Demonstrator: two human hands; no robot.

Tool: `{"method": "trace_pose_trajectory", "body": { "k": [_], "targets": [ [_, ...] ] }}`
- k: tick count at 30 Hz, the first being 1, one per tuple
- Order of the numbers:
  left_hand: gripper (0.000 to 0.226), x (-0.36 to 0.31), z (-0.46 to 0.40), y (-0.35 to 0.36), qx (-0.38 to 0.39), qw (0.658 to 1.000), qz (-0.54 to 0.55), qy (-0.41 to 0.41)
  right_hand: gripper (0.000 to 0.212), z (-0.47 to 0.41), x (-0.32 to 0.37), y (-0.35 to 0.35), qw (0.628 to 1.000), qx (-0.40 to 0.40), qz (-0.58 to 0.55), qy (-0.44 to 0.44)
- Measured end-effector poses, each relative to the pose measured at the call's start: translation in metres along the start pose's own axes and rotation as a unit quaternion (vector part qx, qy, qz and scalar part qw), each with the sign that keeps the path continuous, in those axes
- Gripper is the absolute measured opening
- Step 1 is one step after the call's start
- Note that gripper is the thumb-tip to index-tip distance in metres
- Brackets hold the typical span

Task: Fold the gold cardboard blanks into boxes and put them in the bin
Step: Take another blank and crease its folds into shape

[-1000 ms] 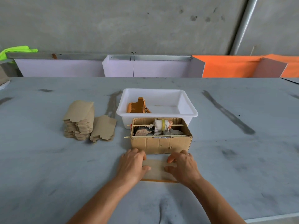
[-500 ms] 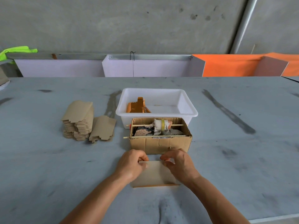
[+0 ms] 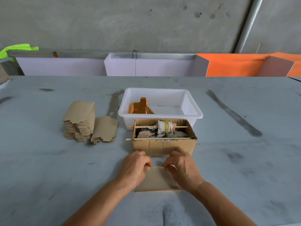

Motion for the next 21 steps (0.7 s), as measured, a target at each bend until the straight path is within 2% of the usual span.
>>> {"method": "trace_pose_trajectory", "body": {
  "k": [3, 5, 8, 12, 16, 17, 20, 21],
  "targets": [
    [0.013, -0.022, 0.005, -0.004, 0.009, 0.993, -0.082, 0.082, 0.025, 0.002, 0.014, -0.013, 0.994, -0.056, 0.064, -0.065],
    [0.017, -0.041, 0.012, -0.005, 0.004, 0.981, -0.121, 0.149, 0.023, 0.003, 0.023, -0.015, 0.987, -0.053, 0.112, -0.104],
    [0.010, -0.058, 0.022, 0.001, 0.027, 0.959, -0.203, 0.198, 0.016, 0.007, 0.032, -0.015, 0.973, -0.035, 0.174, -0.145],
    [0.007, -0.060, 0.029, 0.011, 0.047, 0.941, -0.276, 0.190, 0.019, 0.015, 0.028, -0.010, 0.972, -0.017, 0.195, -0.130],
    [0.028, -0.055, 0.031, 0.017, 0.001, 0.952, -0.268, 0.150, 0.019, 0.022, 0.023, -0.011, 0.981, -0.027, 0.171, -0.091],
    [0.028, -0.054, 0.031, 0.019, -0.002, 0.952, -0.272, 0.140, 0.019, 0.023, 0.024, -0.013, 0.981, -0.033, 0.168, -0.087],
    [0.004, -0.054, 0.032, 0.023, -0.004, 0.950, -0.278, 0.144, 0.031, 0.024, 0.027, -0.017, 0.983, -0.053, 0.153, -0.085],
    [0.005, -0.052, 0.032, 0.024, 0.001, 0.952, -0.276, 0.135, 0.032, 0.024, 0.028, -0.018, 0.983, -0.053, 0.152, -0.087]
  ]
}}
Point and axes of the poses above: each hand's wrist, its own z-axis away from the middle knuckle, its own y-axis out of the palm, x = y × z, the point moved 9 cm from there along -z, towards the middle knuckle, and after that the axes turned 15 degrees about z, right-handed, at the moved point
